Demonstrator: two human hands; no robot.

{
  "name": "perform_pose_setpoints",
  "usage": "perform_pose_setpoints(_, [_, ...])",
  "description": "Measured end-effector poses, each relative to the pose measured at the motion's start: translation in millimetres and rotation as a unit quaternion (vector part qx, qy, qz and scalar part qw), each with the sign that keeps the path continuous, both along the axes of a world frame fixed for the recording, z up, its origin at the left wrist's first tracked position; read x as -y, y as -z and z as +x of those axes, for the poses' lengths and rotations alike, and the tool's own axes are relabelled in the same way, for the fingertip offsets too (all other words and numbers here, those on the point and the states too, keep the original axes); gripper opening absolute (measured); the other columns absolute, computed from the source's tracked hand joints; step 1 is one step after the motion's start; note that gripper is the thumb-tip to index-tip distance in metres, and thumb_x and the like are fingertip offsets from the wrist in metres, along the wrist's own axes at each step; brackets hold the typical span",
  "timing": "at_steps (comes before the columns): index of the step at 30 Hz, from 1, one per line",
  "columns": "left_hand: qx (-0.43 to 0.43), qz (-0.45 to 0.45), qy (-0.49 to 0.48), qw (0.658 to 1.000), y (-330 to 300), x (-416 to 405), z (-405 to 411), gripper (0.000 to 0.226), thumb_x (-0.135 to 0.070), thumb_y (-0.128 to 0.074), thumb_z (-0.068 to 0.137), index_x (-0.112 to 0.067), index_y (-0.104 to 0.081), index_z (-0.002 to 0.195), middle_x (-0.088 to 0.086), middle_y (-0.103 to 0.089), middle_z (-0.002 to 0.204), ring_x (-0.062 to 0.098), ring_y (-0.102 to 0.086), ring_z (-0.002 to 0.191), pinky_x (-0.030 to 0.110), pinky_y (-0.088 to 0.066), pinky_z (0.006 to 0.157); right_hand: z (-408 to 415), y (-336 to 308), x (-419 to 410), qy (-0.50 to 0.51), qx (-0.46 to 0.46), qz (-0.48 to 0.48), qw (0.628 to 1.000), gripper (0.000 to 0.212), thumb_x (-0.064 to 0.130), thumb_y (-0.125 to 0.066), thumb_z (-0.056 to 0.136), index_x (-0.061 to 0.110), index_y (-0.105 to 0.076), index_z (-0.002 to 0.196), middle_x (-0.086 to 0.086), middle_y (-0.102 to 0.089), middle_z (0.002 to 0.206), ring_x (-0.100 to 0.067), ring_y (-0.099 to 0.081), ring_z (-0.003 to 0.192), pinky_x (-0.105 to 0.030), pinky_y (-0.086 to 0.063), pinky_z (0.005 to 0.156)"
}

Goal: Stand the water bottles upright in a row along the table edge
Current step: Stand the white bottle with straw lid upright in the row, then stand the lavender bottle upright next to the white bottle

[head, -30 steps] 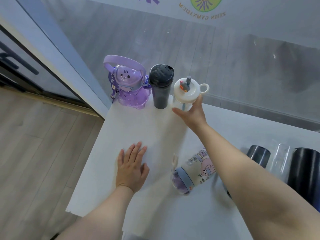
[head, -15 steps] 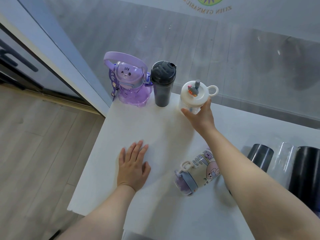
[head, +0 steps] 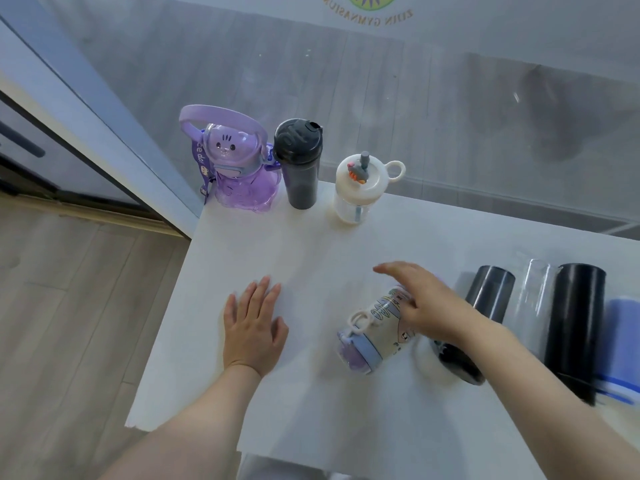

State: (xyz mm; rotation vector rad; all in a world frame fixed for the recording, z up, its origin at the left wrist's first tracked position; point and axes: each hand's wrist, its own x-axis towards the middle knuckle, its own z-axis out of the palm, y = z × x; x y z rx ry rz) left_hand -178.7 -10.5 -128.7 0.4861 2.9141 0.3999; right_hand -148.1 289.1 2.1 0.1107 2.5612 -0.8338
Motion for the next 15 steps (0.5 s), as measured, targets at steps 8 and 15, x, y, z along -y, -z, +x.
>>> perform_pose_setpoints(8, [-0.003,-0.006,0.000,1.000,-1,-1,0,0.059,-0.035,-0.035,0.084,-0.022,-0.042,0.141,0.001,-0.037,0.153,0.021,-0.030,0.141,0.050,-0.015,0.116,39,26,9,-0.268,-0.032,0.259,0.927,0.102,0.024,-0.076,0.064,0.024,-0.022,0.150,-0.013,-0.033,0.155,-0.036,-0.031,0.142,-0.050,0.002,0.116])
perform_pose_setpoints(15, [-0.014,-0.010,0.003,1.000,0,-1,1,0.059,-0.035,-0.034,0.084,-0.022,-0.042,0.141,0.002,-0.037,0.152,0.022,-0.030,0.141,0.051,-0.015,0.116,42,44,6,-0.275,-0.097,0.245,0.925,0.084,0.043,-0.076,0.064,0.023,-0.043,0.138,-0.007,-0.050,0.136,-0.034,-0.043,0.129,-0.059,-0.019,0.113])
